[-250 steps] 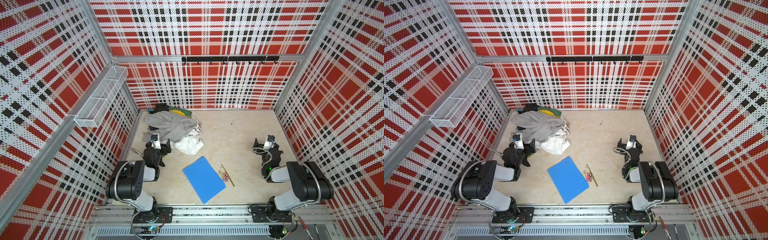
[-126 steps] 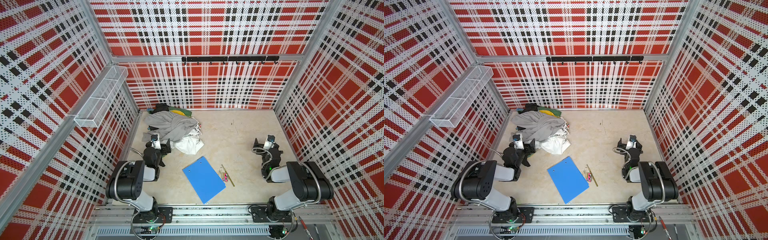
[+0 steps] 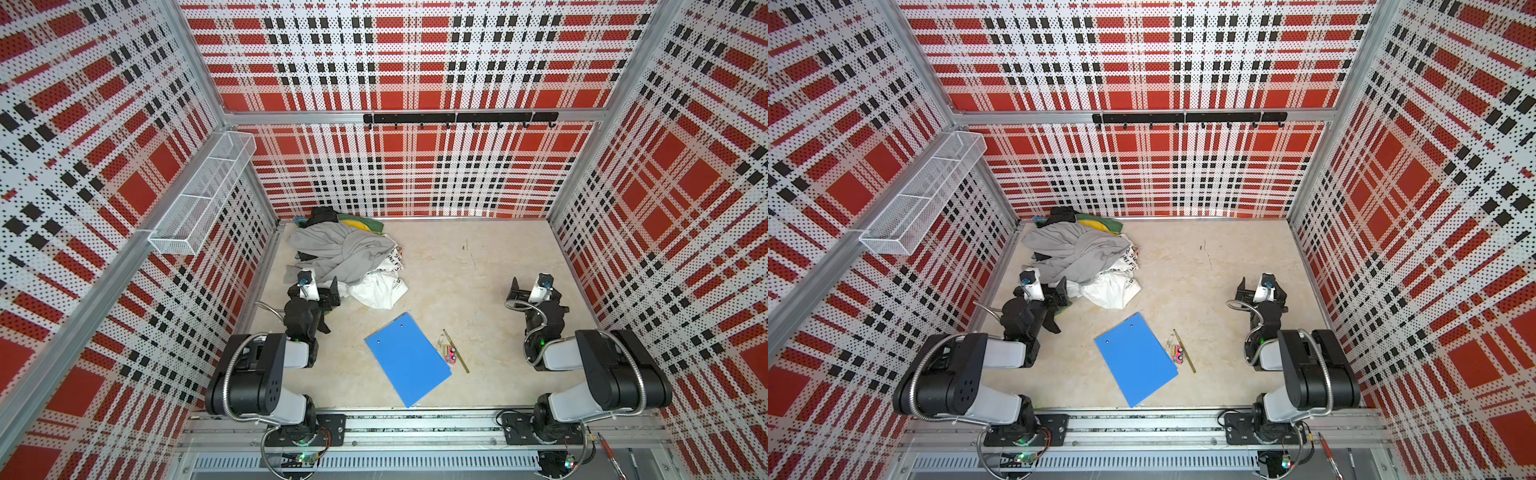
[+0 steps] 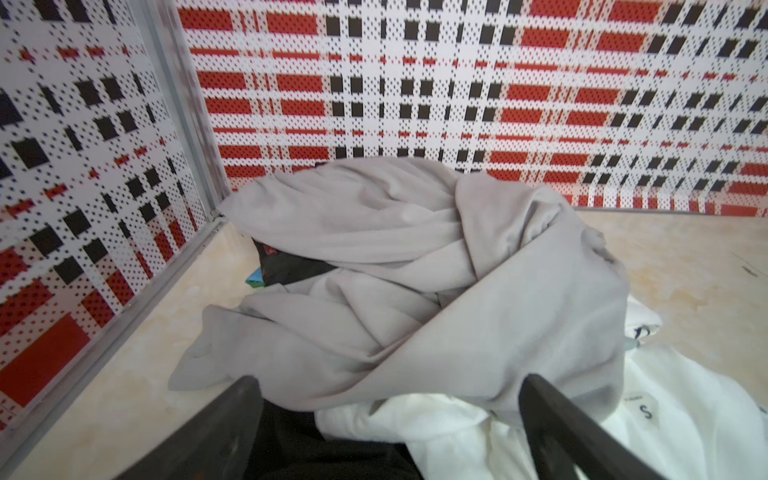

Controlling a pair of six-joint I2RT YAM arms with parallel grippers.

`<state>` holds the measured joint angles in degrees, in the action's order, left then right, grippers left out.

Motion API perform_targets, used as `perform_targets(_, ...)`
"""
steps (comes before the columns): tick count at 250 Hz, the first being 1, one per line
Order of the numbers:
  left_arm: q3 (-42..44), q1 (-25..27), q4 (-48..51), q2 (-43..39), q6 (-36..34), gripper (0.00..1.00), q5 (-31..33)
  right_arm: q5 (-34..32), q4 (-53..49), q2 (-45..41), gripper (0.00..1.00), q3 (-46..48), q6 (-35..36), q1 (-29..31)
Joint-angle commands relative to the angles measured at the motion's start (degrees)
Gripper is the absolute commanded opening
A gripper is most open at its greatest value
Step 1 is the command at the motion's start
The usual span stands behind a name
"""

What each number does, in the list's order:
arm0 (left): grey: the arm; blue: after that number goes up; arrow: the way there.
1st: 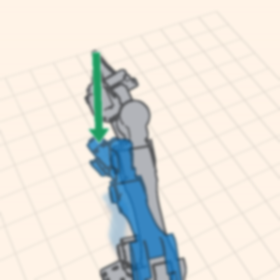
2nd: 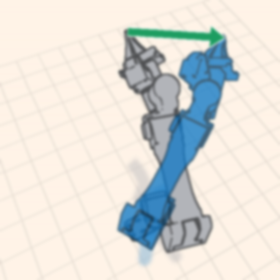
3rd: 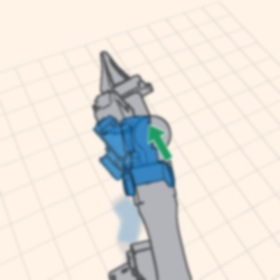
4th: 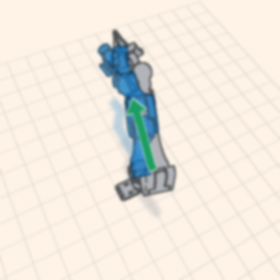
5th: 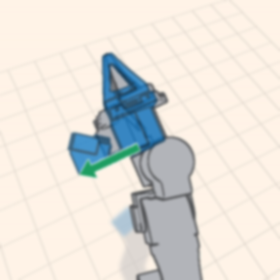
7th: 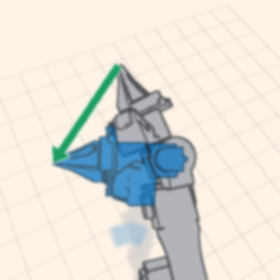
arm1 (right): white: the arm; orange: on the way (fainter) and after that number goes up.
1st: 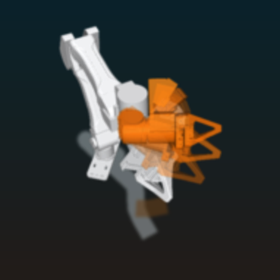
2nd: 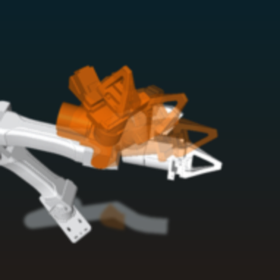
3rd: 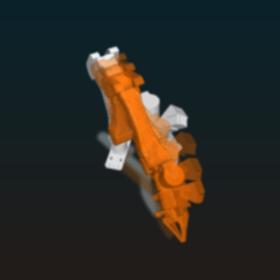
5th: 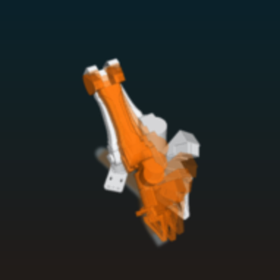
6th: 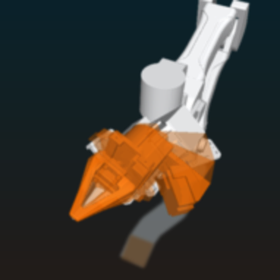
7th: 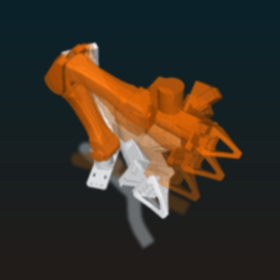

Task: Pick out a specific cloth from the pile

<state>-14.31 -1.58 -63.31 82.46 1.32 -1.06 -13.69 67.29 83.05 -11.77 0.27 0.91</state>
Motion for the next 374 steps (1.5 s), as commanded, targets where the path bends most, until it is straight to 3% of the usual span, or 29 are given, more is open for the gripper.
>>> perform_targets(1, -1.99, 0.03, 8.08, -5.13, 2.59, 0.99, 3.63, -2.92, -4.2, -6.06, 1.0, -0.49, -1.61, 0.57)
perform_targets(48, -8.36, 2.15, 25.38, -13.49, 6.42, 0.99, 4.66, -1.98, -21.47, -17.0, 1.0, -4.67, -6.48, 1.33)
perform_targets(101, -15.41, 9.38, 41.67, -19.38, 12.23, 0.99, 10.0, -0.38, -35.85, -27.13, 1.0, -9.3, -13.26, 5.11)
perform_targets(111, -17.21, 10.41, 45.34, -19.55, 13.71, 0.99, 9.87, -0.92, -38.4, -28.03, 1.0, -10.42, -13.77, 7.03)
perform_targets(151, -23.55, 14.2, 56.72, -18.07, 17.77, 0.99, 10.09, -14.33, -48.41, -27.33, 1.0, -16.43, -17.41, 18.38)
perform_targets(165, -25.22, 14.24, 59.1, -16.75, 18.09, 0.99, 10.4, -14.78, -50.5, -26.18, 1.0, -18.78, -17.27, 22.3)
perform_targets(185, -27.54, 14.29, 61.36, -14.11, 18.66, 0.99, 6.17, -14.78, -53.16, -24.34, 1.0, -22.0, -17.95, 27.25)
perform_targets(223, -31.88, 12.37, 65.76, -10.29, 23.37, 0.99, 4.92, -13.91, -56.72, -20.23, 1.0, -26.97, -18.67, 35.56)
perform_targets(240, -34.0, 10.81, 68.62, -8.3, 23.47, 0.99, 2.39, -13.46, -55.05, -18.2, 1.0, -27.66, -18.44, 38.52)
perform_targets(271, -35.97, 9.48, 73.58, -5.5, 23.53, 0.99, 3.65, -12.28, -53.96, -15.62, 1.0, -28.44, -18.64, 42.42)
perform_targets(374, -25.57, -1.67, 74.57, -10.76, 28.75, 0.99, 6.4, -10.71, -54.81, -12.5, 1.0, -29.59, -19.25, 44.27)
